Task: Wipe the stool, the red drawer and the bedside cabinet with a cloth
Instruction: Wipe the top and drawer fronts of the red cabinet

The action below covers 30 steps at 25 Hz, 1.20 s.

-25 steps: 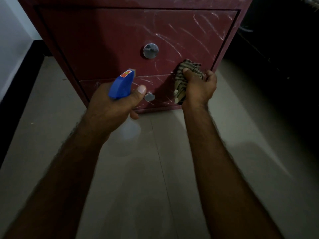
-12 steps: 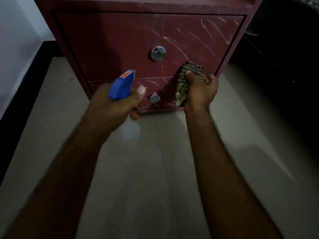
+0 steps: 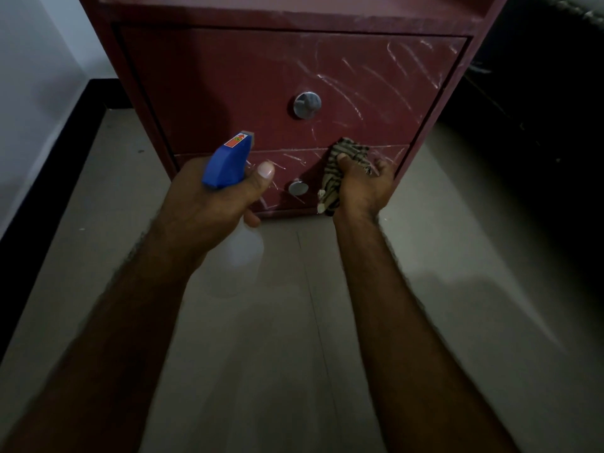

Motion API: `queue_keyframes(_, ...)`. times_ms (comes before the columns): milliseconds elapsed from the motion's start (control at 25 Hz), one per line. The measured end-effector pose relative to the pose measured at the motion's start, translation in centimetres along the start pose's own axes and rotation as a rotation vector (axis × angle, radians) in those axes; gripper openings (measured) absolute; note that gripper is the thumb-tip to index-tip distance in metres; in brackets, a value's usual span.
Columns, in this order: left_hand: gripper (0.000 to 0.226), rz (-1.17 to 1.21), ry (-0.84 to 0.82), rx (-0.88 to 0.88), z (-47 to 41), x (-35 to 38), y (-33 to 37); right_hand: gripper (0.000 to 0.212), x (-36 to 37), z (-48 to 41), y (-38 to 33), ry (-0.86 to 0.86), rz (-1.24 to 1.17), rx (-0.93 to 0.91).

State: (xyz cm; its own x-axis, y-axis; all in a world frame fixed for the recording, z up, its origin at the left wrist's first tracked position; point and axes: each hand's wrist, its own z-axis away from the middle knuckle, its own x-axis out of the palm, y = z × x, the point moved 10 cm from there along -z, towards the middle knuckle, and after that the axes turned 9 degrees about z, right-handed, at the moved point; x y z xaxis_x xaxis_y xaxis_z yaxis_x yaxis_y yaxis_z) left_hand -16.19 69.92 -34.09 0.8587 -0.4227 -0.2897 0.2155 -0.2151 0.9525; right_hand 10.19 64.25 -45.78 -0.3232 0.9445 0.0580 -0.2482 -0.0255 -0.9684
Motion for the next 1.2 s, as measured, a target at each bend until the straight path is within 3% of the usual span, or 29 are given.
queue_keyframes(320,0.026,0.032,0.008,-0.005,0.2,-0.7,0.0,0.059,2.2,1.4,-0.2,-0.073,-0.032,-0.021)
queue_keyframes(480,0.036,0.024,0.018,-0.024,0.2,-1.0,-0.3,0.054,1.9,1.7,2.1,-0.044,0.020,0.078)
queue_keyframes(640,0.039,0.024,0.014,-0.028,0.2,-1.0,-0.4,0.063,4.0,2.6,-0.1,-0.120,0.009,-0.017)
queue_keyframes(800,0.021,0.024,0.007,-0.010,0.3,-0.7,0.0,0.066,4.4,3.3,0.2,-0.130,0.050,-0.026)
queue_keyframes(920,0.034,0.025,0.010,-0.005,0.3,-0.8,0.2,0.060,4.5,3.8,0.5,-0.164,0.071,-0.007)
queue_keyframes(1080,0.016,0.062,-0.005,-0.012,0.4,-0.4,0.5,0.062,4.3,3.2,-2.6,-0.162,0.004,-0.069)
queue_keyframes(1200,0.032,0.038,-0.006,-0.032,0.3,-0.4,0.3,0.067,3.5,2.7,-3.5,-0.089,-0.046,-0.081)
